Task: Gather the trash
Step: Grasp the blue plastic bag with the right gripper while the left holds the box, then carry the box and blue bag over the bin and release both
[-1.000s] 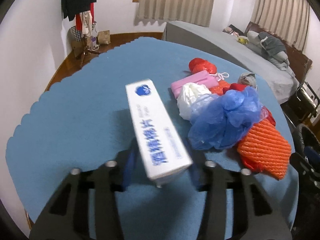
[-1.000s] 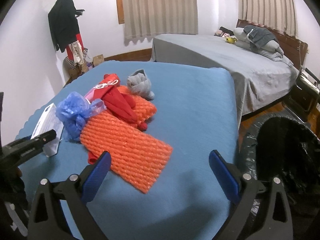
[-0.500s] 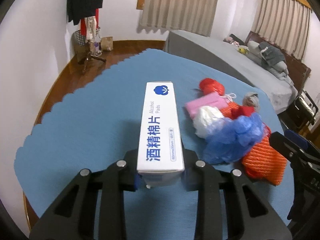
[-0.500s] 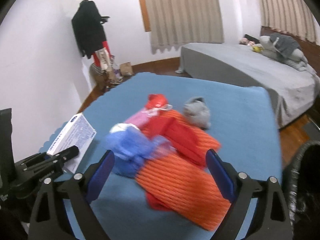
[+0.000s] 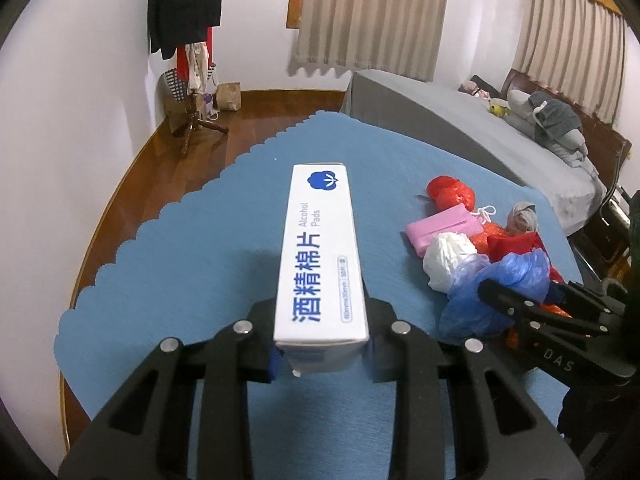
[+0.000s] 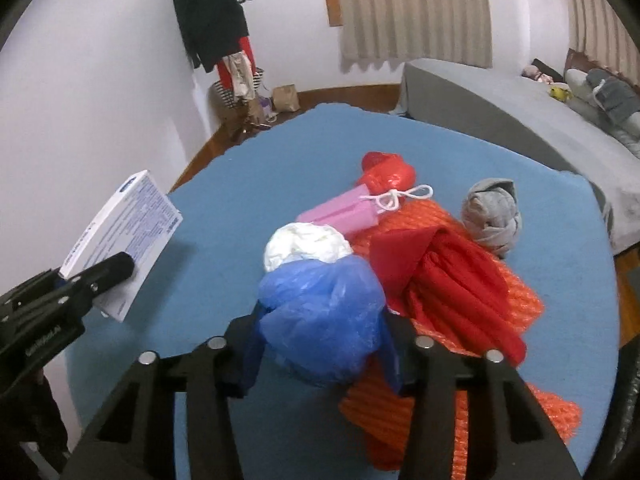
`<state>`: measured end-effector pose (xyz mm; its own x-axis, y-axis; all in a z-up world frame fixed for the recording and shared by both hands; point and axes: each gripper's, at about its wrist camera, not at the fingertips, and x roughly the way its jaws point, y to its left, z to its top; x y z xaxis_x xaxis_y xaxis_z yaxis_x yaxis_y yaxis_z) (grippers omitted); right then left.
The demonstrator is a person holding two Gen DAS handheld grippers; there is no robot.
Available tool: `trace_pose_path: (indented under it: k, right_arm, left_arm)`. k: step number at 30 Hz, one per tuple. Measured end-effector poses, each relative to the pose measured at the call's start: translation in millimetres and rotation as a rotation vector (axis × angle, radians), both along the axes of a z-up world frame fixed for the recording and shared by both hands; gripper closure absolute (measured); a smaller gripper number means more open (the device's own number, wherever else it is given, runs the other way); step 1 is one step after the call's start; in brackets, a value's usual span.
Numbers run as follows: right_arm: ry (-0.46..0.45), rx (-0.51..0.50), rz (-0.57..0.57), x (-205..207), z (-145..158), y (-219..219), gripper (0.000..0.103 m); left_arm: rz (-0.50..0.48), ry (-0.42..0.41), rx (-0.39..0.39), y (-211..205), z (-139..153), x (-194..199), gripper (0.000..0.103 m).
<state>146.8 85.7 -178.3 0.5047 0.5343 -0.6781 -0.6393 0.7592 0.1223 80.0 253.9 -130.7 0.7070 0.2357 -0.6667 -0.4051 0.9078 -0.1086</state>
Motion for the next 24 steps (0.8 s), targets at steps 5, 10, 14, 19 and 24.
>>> trace_pose_path:
  k: [5, 10, 14, 19, 24]
  right_arm:
    - [-0.021, 0.095, 0.018, -6, 27, -17, 0.063]
    - [-0.067, 0.168, -0.010, -18, 57, -43, 0.063]
    - [-0.095, 0.201, -0.050, -23, 76, -72, 0.063]
    - [-0.120, 0.214, -0.123, -31, 89, -119, 0.062]
    - [-0.140, 0.199, -0.230, -34, 91, -171, 0.062]
  left_arm:
    - [-0.019, -0.016, 0.008, -6, 11, -1, 0.074]
    - [-0.062, -0.060, 0.026, -23, 34, 1, 0.074]
    - [-0.121, -0.092, 0.035, -47, 50, 6, 0.074]
    - [-0.219, -0.118, 0.030, -87, 62, 16, 0.074]
    - [-0.336, -0.126, 0.007, -136, 64, 27, 0.074]
